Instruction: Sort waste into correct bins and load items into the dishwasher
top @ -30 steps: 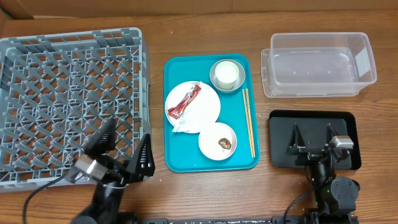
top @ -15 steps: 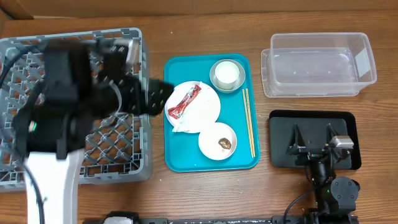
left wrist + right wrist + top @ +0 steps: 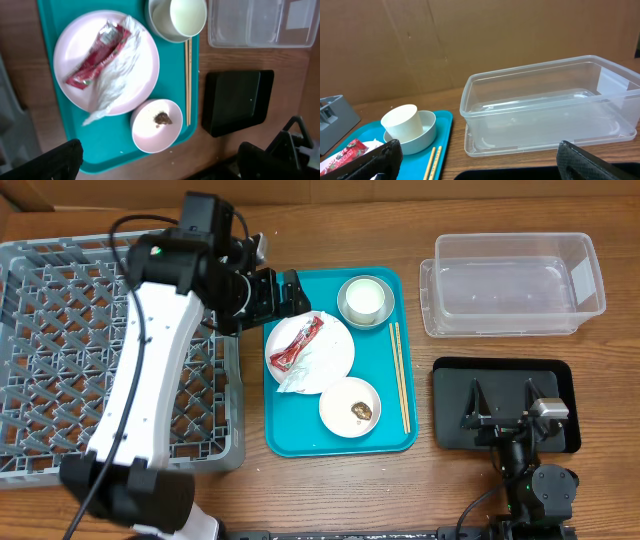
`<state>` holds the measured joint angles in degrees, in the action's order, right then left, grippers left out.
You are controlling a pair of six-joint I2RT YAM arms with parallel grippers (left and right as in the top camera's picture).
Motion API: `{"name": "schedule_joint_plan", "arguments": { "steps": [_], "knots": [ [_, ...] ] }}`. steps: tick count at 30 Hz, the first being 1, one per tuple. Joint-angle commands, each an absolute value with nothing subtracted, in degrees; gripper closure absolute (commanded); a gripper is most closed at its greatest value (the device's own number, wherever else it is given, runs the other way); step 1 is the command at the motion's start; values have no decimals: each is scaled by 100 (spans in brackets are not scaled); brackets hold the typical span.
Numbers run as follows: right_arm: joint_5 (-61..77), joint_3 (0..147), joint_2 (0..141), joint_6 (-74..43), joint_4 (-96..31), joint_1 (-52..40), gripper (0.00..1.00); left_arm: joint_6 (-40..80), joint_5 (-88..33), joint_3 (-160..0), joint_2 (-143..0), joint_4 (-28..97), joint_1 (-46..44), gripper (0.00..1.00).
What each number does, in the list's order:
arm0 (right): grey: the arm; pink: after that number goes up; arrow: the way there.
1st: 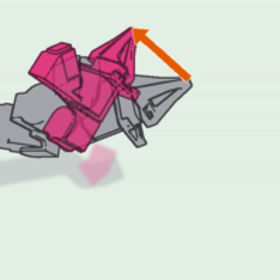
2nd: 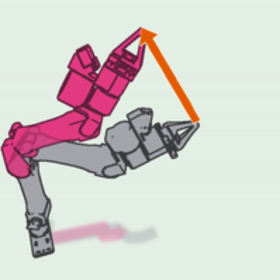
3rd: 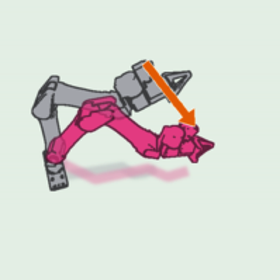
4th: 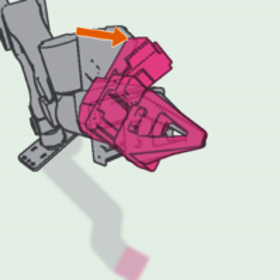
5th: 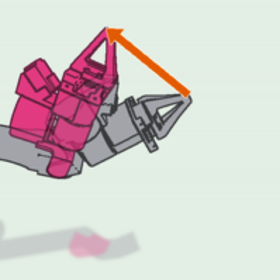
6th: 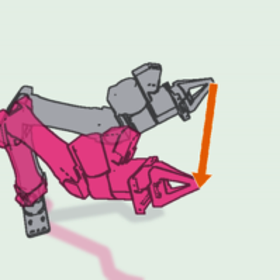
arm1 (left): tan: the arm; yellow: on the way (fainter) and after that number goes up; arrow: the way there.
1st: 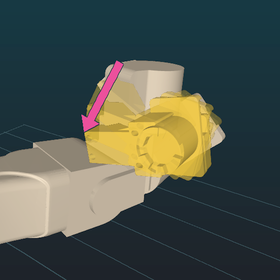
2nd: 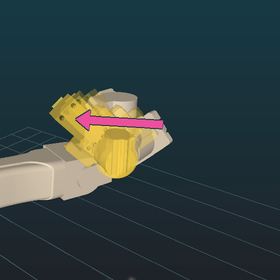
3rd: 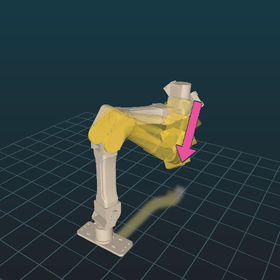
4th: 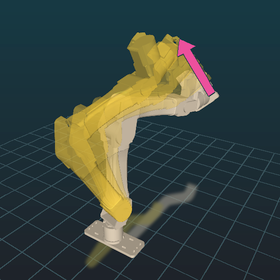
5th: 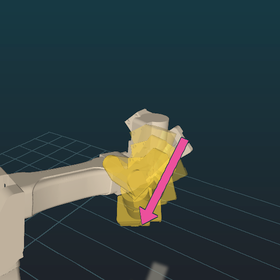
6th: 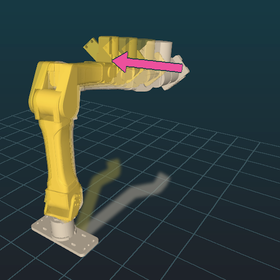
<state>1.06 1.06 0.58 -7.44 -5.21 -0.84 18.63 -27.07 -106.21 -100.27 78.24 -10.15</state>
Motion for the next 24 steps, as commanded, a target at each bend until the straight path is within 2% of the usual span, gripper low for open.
{"name": "schedule_joint_plan", "arguments": {
  "steps": [1, 7, 8, 9, 12, 15, 16, 19, 22, 24],
  "knots": [
    [49, 45, 16, -703, -484, -117, 0, 2075, -3334, -10739, -10519, 7972, -1098, 0],
    [51, 45, 16, -703, -484, -117, 0, 1321, -3297, -10742, -10733, 7922, -1636, 0],
    [49, 45, 16, -703, -484, -117, 0, 1321, -3216, -10742, -10724, 7850, -1721, 7],
    [49, 45, 16, -703, -484, -117, 0, 1326, -3079, -10742, -10722, 7747, -1846, 20],
    [49, 45, 16, -703, -484, -117, 0, 1326, -2991, -10742, -10722, 7688, -2108, 26],
    [49, 45, 16, -703, -484, -117, 0, 1181, -2794, -10742, -10722, 7789, -2440, 44],
    [49, 45, 16, -703, -484, -117, 0, 1181, -2600, -10742, -10722, 7854, -2580, 45],
    [49, 45, 16, -703, -484, -117, 0, 1234, -2117, -10742, -10724, 7942, -3004, 38],
    [49, 45, 16, -703, -484, -117, 0, 1997, -926, -10742, -10724, 7640, -3514, 29],
    [49, 45, 16, -703, -484, -117, 0, 2215, -137, -10742, -10724, 7448, -3651, 29]
  ]
}}
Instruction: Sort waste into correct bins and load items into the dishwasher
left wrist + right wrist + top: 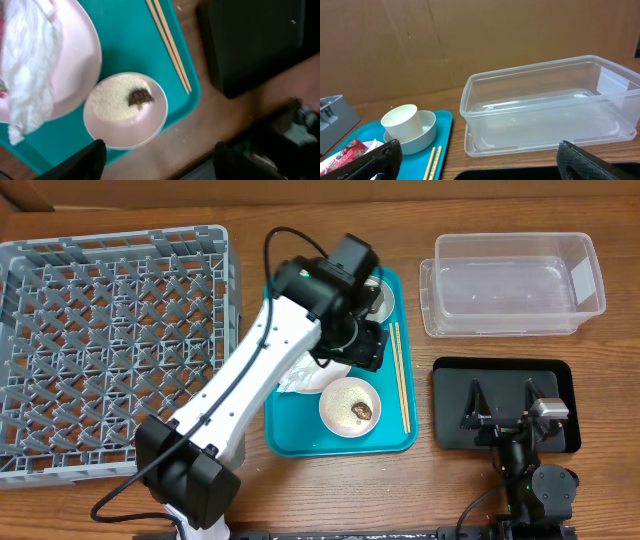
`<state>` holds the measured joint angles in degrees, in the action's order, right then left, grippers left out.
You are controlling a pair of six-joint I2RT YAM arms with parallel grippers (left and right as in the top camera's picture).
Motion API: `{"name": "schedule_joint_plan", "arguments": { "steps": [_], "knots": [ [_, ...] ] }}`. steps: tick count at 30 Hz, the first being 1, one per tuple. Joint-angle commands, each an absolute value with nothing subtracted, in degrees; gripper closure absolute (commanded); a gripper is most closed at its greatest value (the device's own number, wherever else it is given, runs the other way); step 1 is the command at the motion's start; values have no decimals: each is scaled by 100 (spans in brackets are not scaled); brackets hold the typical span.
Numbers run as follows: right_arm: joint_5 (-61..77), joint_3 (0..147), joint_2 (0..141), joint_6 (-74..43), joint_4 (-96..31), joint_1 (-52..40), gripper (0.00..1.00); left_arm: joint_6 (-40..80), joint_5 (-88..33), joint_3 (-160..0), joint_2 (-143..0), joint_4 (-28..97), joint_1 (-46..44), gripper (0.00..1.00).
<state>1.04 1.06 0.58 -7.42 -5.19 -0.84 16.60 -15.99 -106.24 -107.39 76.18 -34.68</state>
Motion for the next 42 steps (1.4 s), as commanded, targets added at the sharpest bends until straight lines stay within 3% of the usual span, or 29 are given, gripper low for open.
{"name": "schedule_joint_plan", "arguments": {
  "steps": [1, 7, 10, 12, 16, 20, 26, 29, 33, 35, 39, 42],
  "knots": [
    [49, 45, 16, -703, -484, -117, 0, 2357, 355, -10742, -10724, 7354, -3701, 29],
    [49, 45, 16, -703, -484, -117, 0, 2641, 666, -10864, -10674, 7513, -3485, 25],
    [49, 45, 16, -703, -484, -117, 0, 2639, 661, -11498, -10536, 8160, -2797, 21],
    [49, 45, 16, -703, -484, -117, 0, 2648, 635, -12079, -10396, 8615, -2058, 1],
    [45, 45, 16, -701, -484, -117, 0, 2853, 548, -12414, -10215, 9126, -891, 0],
    [-290, 47, 16, -703, -462, -95, 0, 3345, 132, -12411, -10189, 9682, 823, 0],
    [-287, 47, 16, -711, -451, -95, 0, 3345, -97, -12414, -10189, 9662, 1559, 0],
    [196, 47, 16, -1341, 274, -102, 0, 3347, -69, -12411, -10189, 9616, 1815, 0],
    [2228, 47, 16, -3260, 1210, -102, 0, 3389, -655, -12411, -10189, 9673, 2102, 0],
    [2803, 47, 16, -3688, 1210, -102, 0, 3387, -808, -12411, -10189, 9666, 2115, 0],
    [2657, 47, 16, -4930, 2226, -102, 0, 3387, -707, -12411, -10189, 9664, 2112, 0],
    [2427, 97, 16, -4980, 3264, -102, 0, 3387, -709, -12411, -10189, 9666, 2108, 0]
  ]
}}
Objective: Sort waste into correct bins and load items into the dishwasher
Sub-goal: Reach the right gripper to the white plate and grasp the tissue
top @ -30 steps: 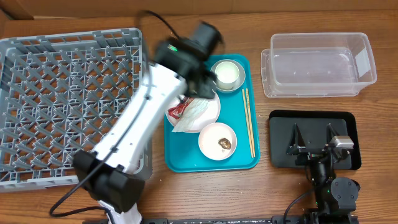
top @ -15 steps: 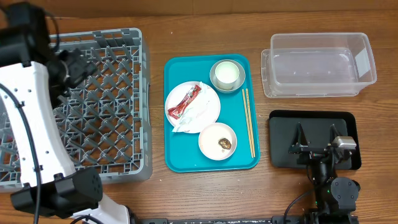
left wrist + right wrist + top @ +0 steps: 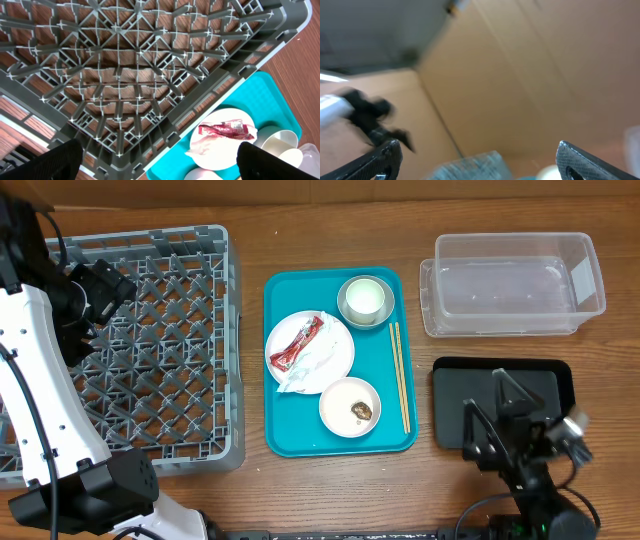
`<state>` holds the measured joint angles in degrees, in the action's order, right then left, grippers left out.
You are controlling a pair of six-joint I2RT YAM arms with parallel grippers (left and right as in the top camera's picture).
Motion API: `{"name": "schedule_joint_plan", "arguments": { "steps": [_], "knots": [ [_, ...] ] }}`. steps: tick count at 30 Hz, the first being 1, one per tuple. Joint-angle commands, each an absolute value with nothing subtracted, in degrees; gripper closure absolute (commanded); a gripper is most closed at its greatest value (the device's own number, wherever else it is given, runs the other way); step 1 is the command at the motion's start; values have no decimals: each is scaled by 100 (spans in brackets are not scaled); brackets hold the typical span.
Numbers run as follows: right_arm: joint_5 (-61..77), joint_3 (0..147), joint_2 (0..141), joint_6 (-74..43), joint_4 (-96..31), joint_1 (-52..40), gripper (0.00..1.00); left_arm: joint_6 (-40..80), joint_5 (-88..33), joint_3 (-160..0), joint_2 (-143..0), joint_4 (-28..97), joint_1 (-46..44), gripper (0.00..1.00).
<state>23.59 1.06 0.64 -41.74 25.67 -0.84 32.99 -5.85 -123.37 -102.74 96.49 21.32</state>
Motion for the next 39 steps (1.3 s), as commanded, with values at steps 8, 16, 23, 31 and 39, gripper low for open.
{"name": "schedule_joint_plan", "arguments": {
  "steps": [8, 16, 23, 31, 39],
  "knots": [
    [1455, 2152, 591, -3955, 2547, -102, 0, 3387, -709, -12411, -10189, 9664, 2108, 0],
    [2939, 6425, 3424, -838, -2156, -102, 0, 3385, -709, -12411, -10189, 9664, 2108, 0],
    [2921, 9347, 6222, 222, -6090, -537, 0, 3387, -709, -12411, -10189, 9664, 2108, 0],
    [1341, 9983, 8145, -217, -6932, -3275, 0, 3385, -709, -12411, -10189, 9664, 2108, 0],
    [1594, 9981, 9404, -2080, -6630, -4025, 0, 3385, -707, -12411, -10189, 9666, 2108, 0]
  ]
}}
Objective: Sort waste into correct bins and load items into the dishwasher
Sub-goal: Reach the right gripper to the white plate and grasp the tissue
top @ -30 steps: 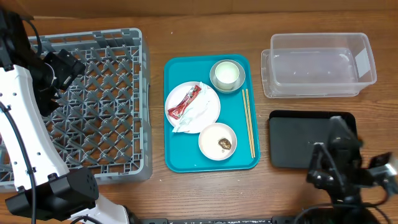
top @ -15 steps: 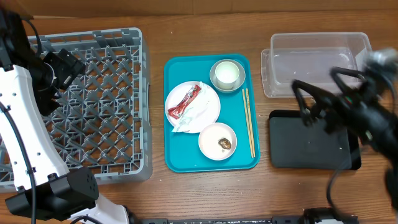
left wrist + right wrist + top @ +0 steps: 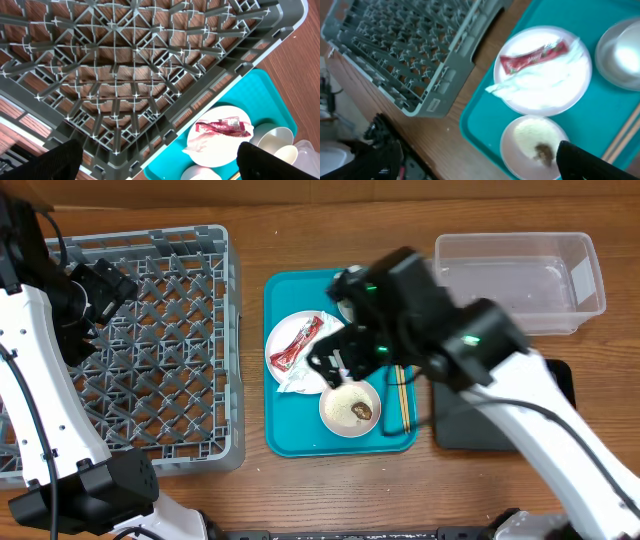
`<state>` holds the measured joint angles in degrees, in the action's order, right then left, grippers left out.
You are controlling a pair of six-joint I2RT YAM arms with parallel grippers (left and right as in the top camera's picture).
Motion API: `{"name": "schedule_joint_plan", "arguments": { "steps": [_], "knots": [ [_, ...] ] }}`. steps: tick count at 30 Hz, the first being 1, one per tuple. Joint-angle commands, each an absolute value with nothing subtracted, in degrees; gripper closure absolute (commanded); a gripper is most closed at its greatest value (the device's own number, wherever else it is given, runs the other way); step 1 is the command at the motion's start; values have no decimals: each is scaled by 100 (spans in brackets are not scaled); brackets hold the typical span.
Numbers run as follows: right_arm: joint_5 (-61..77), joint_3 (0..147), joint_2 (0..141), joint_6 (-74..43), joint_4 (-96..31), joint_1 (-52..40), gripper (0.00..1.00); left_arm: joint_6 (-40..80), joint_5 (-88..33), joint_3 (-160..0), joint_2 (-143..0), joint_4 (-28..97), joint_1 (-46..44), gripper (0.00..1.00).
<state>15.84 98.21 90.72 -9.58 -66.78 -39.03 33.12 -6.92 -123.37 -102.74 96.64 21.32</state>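
On the teal tray [image 3: 290,435] lie a white plate [image 3: 325,352] with a red wrapper [image 3: 296,342] and a crumpled napkin [image 3: 297,378], a small dish [image 3: 345,412] with a food scrap, and chopsticks [image 3: 404,402]. My right gripper [image 3: 345,365] hangs open above the plate and dish. Its wrist view shows the plate [image 3: 542,92], wrapper [image 3: 534,56], dish [image 3: 535,145] and a metal bowl [image 3: 620,55]; nothing lies between its fingers [image 3: 580,160]. My left gripper [image 3: 100,288] stands open high over the grey dishwasher rack [image 3: 150,340].
A clear plastic bin [image 3: 520,280] sits at the back right. In front of it the black bin [image 3: 560,380] is mostly covered by my right arm. That arm also hides the cup and bowl at the tray's far end.
My right arm has left its place over the black bin and now stretches across the tray, open above the plate and small dish. The left arm has barely shifted.
My left gripper was open by the tray's far left corner, then over the tray's middle above the small dish. Later it was back over the rack's left side while the right arm rose from the black bin. Now the right gripper is over the tray; its contents lie unchanged.
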Motion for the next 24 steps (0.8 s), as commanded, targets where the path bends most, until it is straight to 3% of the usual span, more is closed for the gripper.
{"name": "schedule_joint_plan", "arguments": {
  "steps": [1, 4, 7, 13, 16, 24],
  "knots": [
    [1708, 9981, 9557, -2132, -6558, -4047, 0, 3385, -709, -12411, -10189, 9664, 2108, 0],
    [1806, 9974, 9922, -2137, -6254, -4049, 0, 3385, -709, -12411, -10189, 9664, 2108, 0],
    [1662, 9968, 10473, -3328, -5907, -4053, 0, 3385, -709, -12411, -10189, 9666, 2108, 0],
    [749, 9933, 11445, -5078, -5837, -4066, 28, 3385, -709, -12411, -10189, 9666, 2108, 0],
    [711, 9933, 11797, -5640, -5760, -4066, 36, 3385, -709, -12411, -10189, 9664, 2108, 0],
    [792, 9933, 12346, -5881, -5301, -4075, 39, 3385, -707, -12411, -10189, 9666, 2108, 0]
  ]
}}
